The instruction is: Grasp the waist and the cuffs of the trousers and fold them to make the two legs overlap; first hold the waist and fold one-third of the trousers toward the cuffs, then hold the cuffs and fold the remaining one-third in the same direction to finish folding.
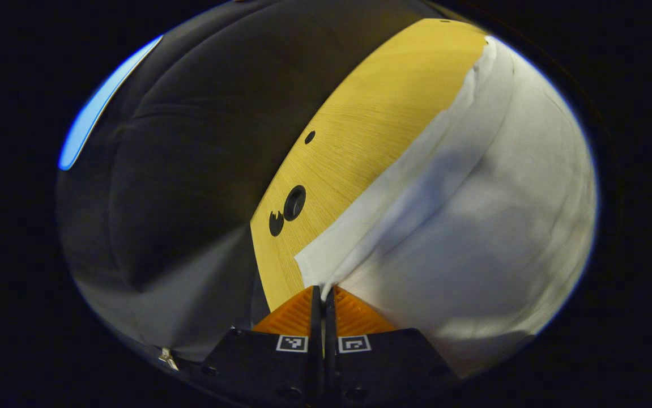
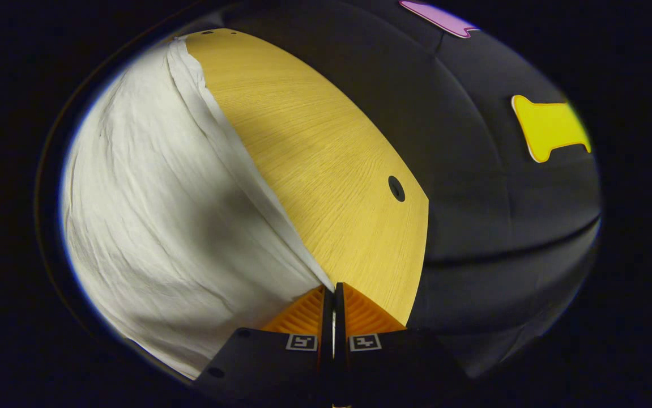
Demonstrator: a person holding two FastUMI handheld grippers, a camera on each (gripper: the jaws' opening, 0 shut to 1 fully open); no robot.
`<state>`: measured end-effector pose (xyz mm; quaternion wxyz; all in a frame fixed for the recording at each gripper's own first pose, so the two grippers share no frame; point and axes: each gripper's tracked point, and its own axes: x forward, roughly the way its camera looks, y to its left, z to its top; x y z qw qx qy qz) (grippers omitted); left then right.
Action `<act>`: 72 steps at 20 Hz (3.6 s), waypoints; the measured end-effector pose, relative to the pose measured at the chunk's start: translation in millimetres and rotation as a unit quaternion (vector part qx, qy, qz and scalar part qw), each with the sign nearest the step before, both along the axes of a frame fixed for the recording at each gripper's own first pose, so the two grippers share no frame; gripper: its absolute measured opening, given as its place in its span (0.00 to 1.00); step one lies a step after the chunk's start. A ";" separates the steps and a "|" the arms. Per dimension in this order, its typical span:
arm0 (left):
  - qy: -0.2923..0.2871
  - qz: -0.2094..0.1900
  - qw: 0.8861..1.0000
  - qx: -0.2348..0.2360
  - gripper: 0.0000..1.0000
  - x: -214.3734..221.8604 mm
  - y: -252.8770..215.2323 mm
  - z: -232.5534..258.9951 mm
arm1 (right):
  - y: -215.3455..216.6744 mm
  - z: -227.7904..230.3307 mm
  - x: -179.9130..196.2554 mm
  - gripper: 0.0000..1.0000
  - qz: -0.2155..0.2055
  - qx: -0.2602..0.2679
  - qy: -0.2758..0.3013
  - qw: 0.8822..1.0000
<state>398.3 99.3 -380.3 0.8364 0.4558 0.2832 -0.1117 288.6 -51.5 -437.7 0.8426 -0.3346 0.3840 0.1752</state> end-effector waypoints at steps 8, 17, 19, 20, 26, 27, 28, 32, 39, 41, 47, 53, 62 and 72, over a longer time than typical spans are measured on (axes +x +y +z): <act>0.010 0.066 0.991 -0.112 0.66 -54.6 22.4 36.7 | 3.2 77.3 -33.0 0.79 -0.282 0.279 -0.010 0.918; 0.218 0.090 0.967 -0.100 0.95 -207.0 73.5 49.1 | 38.0 68.6 -78.4 0.79 -0.585 0.475 0.064 0.654; 0.223 0.112 0.961 -0.117 0.96 -219.8 80.5 51.5 | 43.5 49.3 -67.2 0.79 -0.621 0.500 0.068 0.600; 0.227 0.122 0.958 -0.128 0.96 -224.5 80.7 51.9 | 42.7 37.8 -63.2 0.79 -0.641 0.504 0.066 0.576; 0.215 0.119 0.950 -0.191 0.96 -243.1 58.4 74.9 | 18.5 22.4 -40.2 0.66 -0.712 0.537 0.002 0.452; 0.194 0.117 0.949 -0.221 0.96 -240.4 49.6 82.0 | 15.5 25.0 -38.6 0.74 -0.714 0.541 -0.007 0.445; 0.171 0.119 0.944 -0.255 0.96 -239.9 38.0 88.5 | 15.3 23.7 -47.0 0.73 -0.716 0.539 -0.015 0.444; 0.111 0.141 0.910 -0.375 0.96 -239.3 9.2 94.1 | 18.0 13.9 -55.9 0.21 -0.692 0.539 -0.023 0.480; 0.026 0.212 0.854 -0.474 0.96 -235.4 -2.9 78.3 | 13.1 20.9 -56.5 0.11 -0.643 0.581 -0.033 0.497; 0.003 0.218 0.854 -0.473 0.95 -233.6 -3.1 80.6 | 10.5 23.6 -57.0 0.11 -0.635 0.589 -0.031 0.499; 0.006 0.225 0.823 -0.522 0.95 -225.4 -24.9 71.9 | -12.5 37.1 -56.3 0.11 -0.609 0.574 -0.072 0.542; 0.051 0.243 0.775 -0.581 0.96 -232.5 -49.8 47.4 | -1.1 122.8 -31.0 0.11 -0.518 0.573 -0.128 0.622; 0.104 0.310 0.649 -0.687 0.96 -239.1 -65.8 27.1 | 179.3 259.1 31.8 0.10 -0.327 0.635 -0.127 0.689; 0.081 0.354 0.575 -0.733 0.95 -195.9 -60.0 30.3 | 363.5 213.0 -10.0 0.05 -0.212 0.630 0.018 0.747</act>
